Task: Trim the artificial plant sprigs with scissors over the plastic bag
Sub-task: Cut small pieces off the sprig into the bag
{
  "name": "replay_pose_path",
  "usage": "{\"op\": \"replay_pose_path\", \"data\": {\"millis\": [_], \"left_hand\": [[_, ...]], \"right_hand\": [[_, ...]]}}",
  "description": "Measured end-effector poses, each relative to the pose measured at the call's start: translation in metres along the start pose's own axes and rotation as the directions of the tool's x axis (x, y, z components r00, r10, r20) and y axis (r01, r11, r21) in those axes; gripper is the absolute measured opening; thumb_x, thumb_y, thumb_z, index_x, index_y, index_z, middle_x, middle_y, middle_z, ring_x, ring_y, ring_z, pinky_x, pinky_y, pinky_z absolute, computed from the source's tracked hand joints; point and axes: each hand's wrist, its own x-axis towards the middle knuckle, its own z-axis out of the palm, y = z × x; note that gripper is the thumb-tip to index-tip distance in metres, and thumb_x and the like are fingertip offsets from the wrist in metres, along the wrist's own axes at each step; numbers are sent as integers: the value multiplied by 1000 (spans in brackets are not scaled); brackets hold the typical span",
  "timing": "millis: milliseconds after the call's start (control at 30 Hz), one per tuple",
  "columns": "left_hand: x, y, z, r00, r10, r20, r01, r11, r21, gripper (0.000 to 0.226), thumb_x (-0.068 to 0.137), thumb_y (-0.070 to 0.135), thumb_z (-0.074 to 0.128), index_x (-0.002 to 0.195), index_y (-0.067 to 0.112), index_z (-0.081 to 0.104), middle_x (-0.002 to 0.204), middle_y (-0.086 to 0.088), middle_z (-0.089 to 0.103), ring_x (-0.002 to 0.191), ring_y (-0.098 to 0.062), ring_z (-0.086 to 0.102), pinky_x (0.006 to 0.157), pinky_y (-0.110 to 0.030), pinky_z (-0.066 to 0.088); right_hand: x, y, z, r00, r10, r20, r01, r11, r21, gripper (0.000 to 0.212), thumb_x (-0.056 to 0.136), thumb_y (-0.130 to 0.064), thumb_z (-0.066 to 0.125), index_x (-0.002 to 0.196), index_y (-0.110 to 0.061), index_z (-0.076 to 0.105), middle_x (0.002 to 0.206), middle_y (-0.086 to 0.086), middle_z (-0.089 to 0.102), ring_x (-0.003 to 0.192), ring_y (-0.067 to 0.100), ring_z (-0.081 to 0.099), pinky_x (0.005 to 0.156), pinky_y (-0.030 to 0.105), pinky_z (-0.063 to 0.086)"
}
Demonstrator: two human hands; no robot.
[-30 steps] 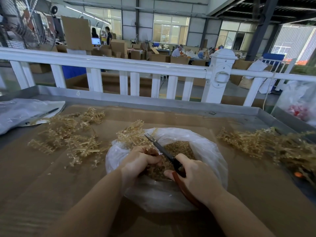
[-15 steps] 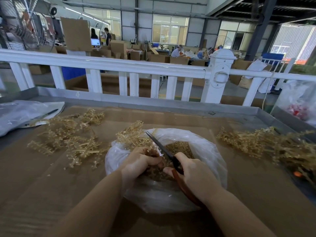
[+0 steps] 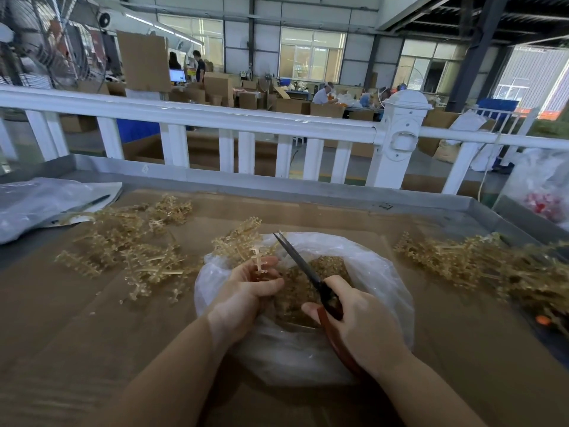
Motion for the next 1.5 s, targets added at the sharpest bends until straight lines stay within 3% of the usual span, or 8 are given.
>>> {"op": "replay_pose_path", "data": {"millis": [100, 233, 333, 433, 600, 767, 1000, 1500], "left_hand": [[-1, 2, -1, 999, 17, 29, -15, 996, -88, 27, 64, -2, 69, 90, 5, 65, 73, -10, 68, 68, -21, 69, 60, -29, 57], [3, 3, 6, 997, 33, -76, -44, 988, -146, 12, 83, -3, 61, 79, 9, 62, 67, -4, 61, 56, -10, 61, 57, -20, 54], [0, 8, 7, 998, 42, -56, -49, 989, -140, 16, 77, 1, 67, 86, 10, 57, 72, -3, 65, 65, -11, 67, 64, -24, 53], [-2, 13, 7, 999, 44, -22, -44, 999, -22, 37, 69, -1, 71, 101, 12, 55, 78, -4, 72, 72, -17, 71, 59, -28, 54], [0, 17, 15, 981, 113, -155, -128, 988, -87, 31, 76, -17, 60, 82, 10, 47, 82, -14, 67, 80, -26, 68, 76, -35, 56], [1, 23, 20, 981, 89, -175, -137, 948, -288, 33, 77, -21, 55, 76, 10, 43, 71, -12, 68, 64, -18, 71, 54, -21, 56], [2, 27, 24, 981, 27, -194, -108, 900, -422, 35, 79, -21, 52, 68, 11, 42, 71, -15, 69, 63, -19, 71, 54, -23, 58], [-2, 31, 23, 974, -91, -209, -30, 859, -511, 25, 86, -15, 50, 82, 9, 45, 67, -14, 70, 64, -20, 72, 51, -24, 57]], "right_hand": [[0, 1, -1, 1000, -4, -25, 5, 1000, 12, 34, 83, -61, 52, 91, -27, 55, 64, -15, 53, 73, -3, 55, 61, 9, 39], [-1, -1, -3, 999, -12, -31, 12, 1000, 22, 47, 78, -70, 40, 91, -28, 56, 64, -15, 53, 72, -2, 55, 60, 9, 39], [-1, -2, -3, 1000, -3, -28, 4, 1000, 27, 44, 78, -69, 41, 90, -29, 55, 65, -16, 53, 71, -3, 55, 60, 9, 40], [-1, -2, -4, 1000, 7, -29, -5, 999, 48, 30, 82, -60, 53, 88, -31, 53, 63, -17, 52, 71, -5, 54, 58, 9, 38], [-1, -3, -7, 1000, 24, -10, -23, 998, 54, 26, 83, -55, 58, 89, -30, 54, 64, -12, 54, 66, 2, 55, 58, 15, 39], [-2, -2, -11, 999, 34, 10, -35, 998, 51, 30, 83, -59, 54, 91, -30, 53, 70, -9, 57, 72, 2, 55, 63, 17, 42], [-6, -1, -11, 997, -74, 10, 75, 997, -23, 25, 81, -61, 50, 92, -38, 50, 65, -24, 45, 80, -13, 51, 67, 2, 35], [-4, 2, -11, 994, -68, 84, 72, 996, -48, 26, 80, -62, 49, 94, -41, 45, 73, -22, 49, 73, -7, 50, 67, 7, 36]]}}
